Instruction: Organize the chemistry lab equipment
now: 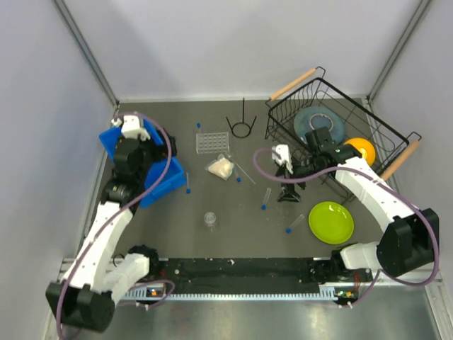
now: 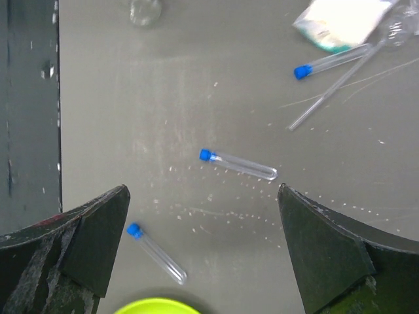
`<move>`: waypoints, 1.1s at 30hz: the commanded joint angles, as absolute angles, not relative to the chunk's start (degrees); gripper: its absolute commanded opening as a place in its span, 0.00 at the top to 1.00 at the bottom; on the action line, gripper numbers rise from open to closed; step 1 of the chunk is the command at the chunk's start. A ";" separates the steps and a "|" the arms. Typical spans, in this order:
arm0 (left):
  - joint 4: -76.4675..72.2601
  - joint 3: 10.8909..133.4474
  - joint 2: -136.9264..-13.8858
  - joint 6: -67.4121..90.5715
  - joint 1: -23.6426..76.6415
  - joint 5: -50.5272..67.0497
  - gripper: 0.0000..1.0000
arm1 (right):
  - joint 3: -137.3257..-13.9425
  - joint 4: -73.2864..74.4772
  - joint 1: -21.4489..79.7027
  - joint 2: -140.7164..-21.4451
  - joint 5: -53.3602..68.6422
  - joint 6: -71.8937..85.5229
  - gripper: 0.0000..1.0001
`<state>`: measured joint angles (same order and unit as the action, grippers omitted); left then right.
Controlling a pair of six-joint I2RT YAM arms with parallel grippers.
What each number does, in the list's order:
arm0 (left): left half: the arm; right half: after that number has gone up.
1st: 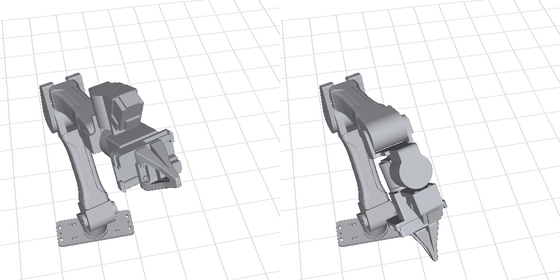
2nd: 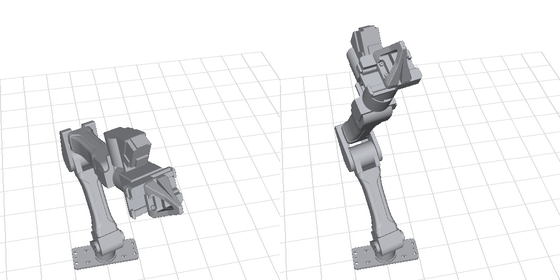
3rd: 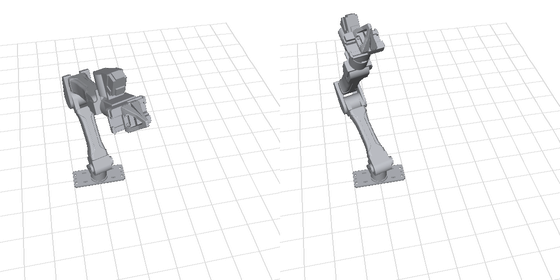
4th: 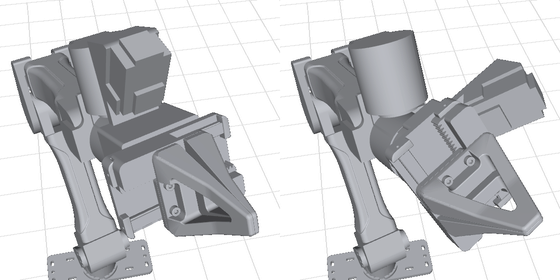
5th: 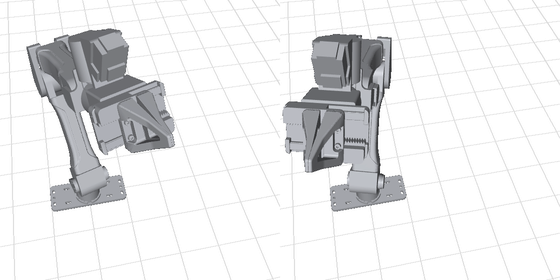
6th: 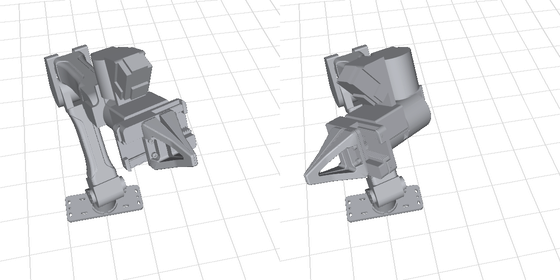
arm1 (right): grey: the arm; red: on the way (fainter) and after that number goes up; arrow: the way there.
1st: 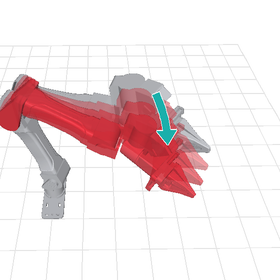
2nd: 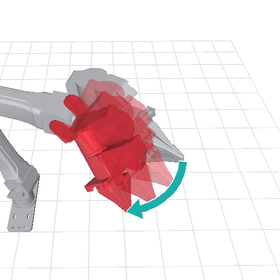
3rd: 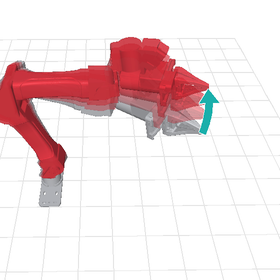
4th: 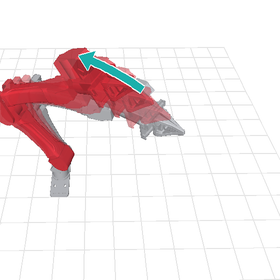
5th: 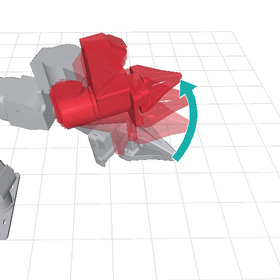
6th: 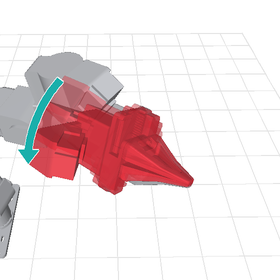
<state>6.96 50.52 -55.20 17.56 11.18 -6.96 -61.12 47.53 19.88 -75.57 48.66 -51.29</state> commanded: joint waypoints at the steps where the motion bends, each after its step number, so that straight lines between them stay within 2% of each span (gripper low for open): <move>1: 16.34 45.80 -45.11 20.65 10.20 1.56 0.01 | -62.85 58.97 23.02 -77.08 41.61 -71.26 0.03; 4: 21.52 43.69 -37.90 21.18 10.20 4.56 0.01 | -60.21 59.94 26.53 -76.73 33.42 -73.81 0.01; 8: 27.50 41.93 -30.34 22.41 10.20 5.62 0.01 | -54.07 59.16 28.48 -73.22 29.62 -76.99 0.02; 14: 32.17 39.47 -21.20 27.06 10.20 7.47 0.01 | -45.36 54.59 28.65 -69.09 26.72 -75.76 0.13; 26: 30.06 33.93 -18.98 37.00 10.20 11.16 0.02 | -36.04 45.18 29.18 -68.90 21.71 -77.25 0.25; 33: 29.97 33.75 -19.25 37.70 10.20 11.69 0.02 | -35.42 42.98 29.44 -72.33 20.30 -78.48 0.42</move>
<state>31.77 34.04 -19.51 36.21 10.28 10.55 -35.24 45.63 28.64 -70.48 20.73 -76.90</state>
